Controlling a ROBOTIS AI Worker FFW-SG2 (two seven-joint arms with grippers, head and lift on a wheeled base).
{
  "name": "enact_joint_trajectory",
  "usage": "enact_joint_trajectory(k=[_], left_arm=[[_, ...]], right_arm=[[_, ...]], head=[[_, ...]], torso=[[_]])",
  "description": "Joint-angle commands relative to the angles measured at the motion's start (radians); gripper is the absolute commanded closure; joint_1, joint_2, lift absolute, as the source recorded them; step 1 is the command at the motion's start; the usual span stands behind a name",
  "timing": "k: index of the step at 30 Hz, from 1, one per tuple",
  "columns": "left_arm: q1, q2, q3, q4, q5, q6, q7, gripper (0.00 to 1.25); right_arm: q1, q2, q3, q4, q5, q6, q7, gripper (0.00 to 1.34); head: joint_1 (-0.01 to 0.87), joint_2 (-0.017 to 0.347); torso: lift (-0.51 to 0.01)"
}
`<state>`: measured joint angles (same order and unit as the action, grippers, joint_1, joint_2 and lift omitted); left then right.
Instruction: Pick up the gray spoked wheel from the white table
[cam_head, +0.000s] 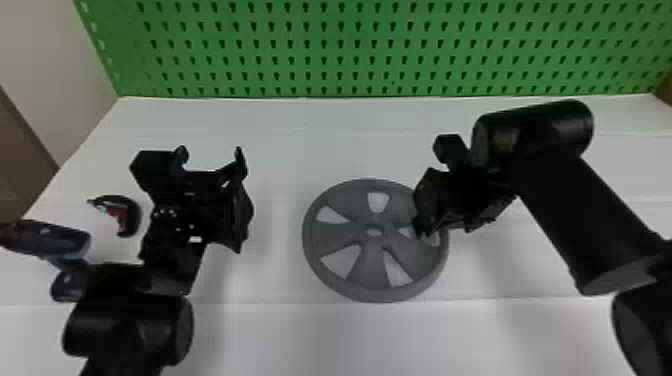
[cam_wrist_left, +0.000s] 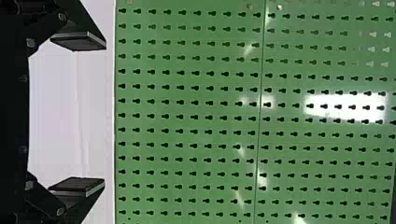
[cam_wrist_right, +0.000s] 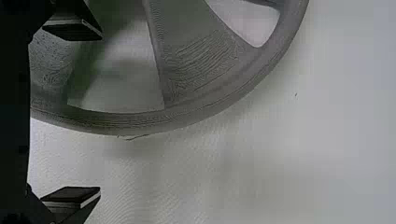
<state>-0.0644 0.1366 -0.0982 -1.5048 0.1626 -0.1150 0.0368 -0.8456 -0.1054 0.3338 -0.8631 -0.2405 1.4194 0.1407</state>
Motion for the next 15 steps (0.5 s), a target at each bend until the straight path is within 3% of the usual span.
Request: enact_joint_trajectory(k=[1, 6, 12, 15], left_arm=[[0.0, 0.0, 0.0, 0.0, 0.0, 0.0, 0.0, 0.24], [0.0, 0.0, 0.0, 0.0, 0.0, 0.0, 0.0, 0.24], [0.0, 0.0, 0.002, 0.0, 0.0, 0.0, 0.0, 0.24], [0.0, 0.0, 0.002, 0.0, 0.0, 0.0, 0.0, 0.24]], right_arm=[[0.0, 0.0, -0.001, 0.001, 0.001, -0.005, 0.002, 0.13], [0.0, 0.0, -0.002, 0.001, 0.009, -0.008, 0.003, 0.16], [0.0, -0.002, 0.004, 0.007, 0.012, -0.008, 0.008, 0.5], [0.0, -0.002, 0.005, 0.009, 0.017, -0.008, 0.011, 0.53]], head=[[0.77, 0.044], [0.77, 0.044], [0.77, 0.044], [0.77, 0.044]], torso=[[-0.098], [-0.098], [-0.098], [-0.098]])
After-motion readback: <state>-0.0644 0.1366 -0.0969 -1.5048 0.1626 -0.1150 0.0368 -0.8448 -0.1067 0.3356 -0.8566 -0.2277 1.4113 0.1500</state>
